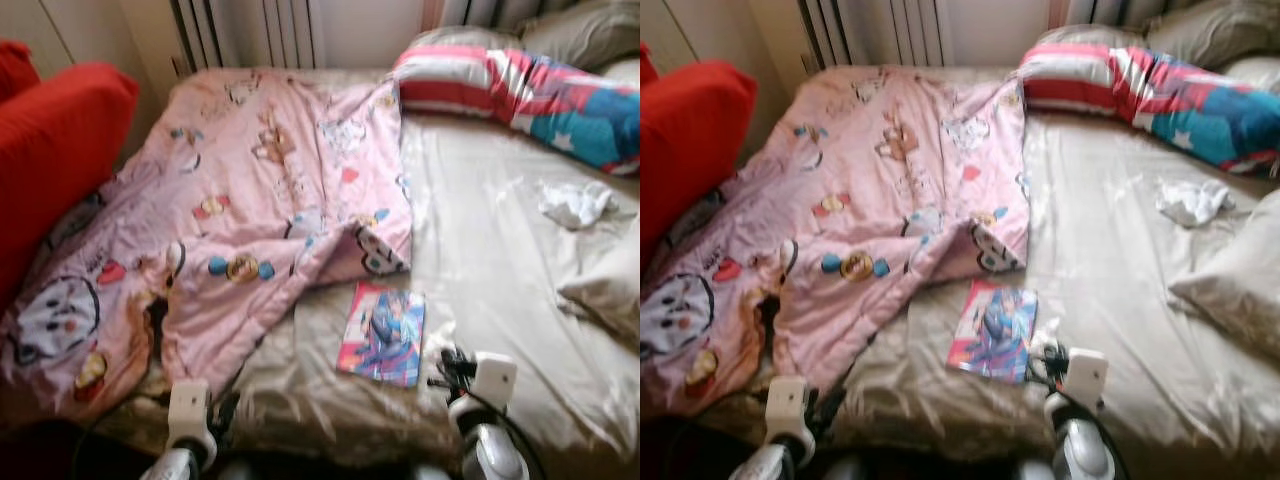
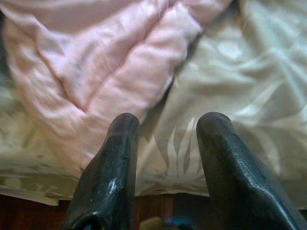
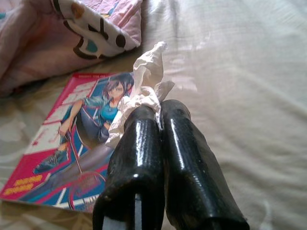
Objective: Clean up the room
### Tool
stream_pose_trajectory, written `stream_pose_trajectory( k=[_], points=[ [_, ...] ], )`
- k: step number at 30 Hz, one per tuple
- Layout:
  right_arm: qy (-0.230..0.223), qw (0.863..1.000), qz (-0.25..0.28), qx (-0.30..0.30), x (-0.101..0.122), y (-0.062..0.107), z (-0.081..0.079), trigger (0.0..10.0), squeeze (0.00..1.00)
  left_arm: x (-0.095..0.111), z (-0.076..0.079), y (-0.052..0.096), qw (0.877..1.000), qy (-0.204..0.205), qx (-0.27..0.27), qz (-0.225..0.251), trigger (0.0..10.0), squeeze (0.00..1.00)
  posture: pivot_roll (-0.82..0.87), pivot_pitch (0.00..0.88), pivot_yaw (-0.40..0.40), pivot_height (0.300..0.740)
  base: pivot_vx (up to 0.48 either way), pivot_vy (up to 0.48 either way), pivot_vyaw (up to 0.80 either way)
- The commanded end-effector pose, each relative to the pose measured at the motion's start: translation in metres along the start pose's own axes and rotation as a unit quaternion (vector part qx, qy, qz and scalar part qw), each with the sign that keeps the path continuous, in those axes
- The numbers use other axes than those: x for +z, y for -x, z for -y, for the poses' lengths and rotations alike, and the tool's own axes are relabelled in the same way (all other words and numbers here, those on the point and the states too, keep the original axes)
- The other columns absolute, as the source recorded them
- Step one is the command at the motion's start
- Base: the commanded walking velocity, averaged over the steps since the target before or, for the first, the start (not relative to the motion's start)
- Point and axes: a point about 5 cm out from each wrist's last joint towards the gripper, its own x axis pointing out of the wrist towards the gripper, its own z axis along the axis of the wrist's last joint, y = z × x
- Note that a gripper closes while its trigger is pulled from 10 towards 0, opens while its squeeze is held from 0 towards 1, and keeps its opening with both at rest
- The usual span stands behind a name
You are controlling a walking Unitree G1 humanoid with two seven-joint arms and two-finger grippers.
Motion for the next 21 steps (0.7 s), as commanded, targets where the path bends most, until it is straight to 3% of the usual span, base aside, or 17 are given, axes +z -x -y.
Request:
stream_pose_trajectory(
  k=[1, 8, 15, 21],
  points=[
    [-0.003, 1.000, -0.022, -0.007, -0.009, 0.004, 0.002, 10.0, 0.00, -0.005, -0.008, 0.003, 1.000, -0.003, 0.013, -0.010, 10.0, 0.00, 0.01, 0.172, 0.018, 0.692, 0.000, 0.000, 0.00],
    [0.007, 0.997, -0.074, -0.027, -0.027, 0.012, 0.013, 10.0, 0.00, -0.015, -0.012, 0.003, 0.999, -0.010, 0.022, -0.045, 10.0, 0.00, 0.01, 0.153, 0.011, 0.737, 0.000, 0.000, 0.00],
    [0.024, 0.989, -0.139, -0.047, -0.047, 0.024, 0.024, 10.0, 0.00, -0.026, -0.015, 0.004, 0.995, -0.022, 0.030, -0.089, 10.0, 0.00, 0.01, 0.109, 0.009, 0.740, 0.000, 0.000, 0.00],
    [0.030, 0.975, -0.211, -0.071, -0.067, 0.040, 0.035, 10.0, 0.00, -0.043, -0.019, 0.010, 0.987, -0.021, 0.049, -0.152, 10.0, 0.00, 0.01, 0.029, 0.013, 0.740, 0.000, 0.000, 0.00]
  ],
)
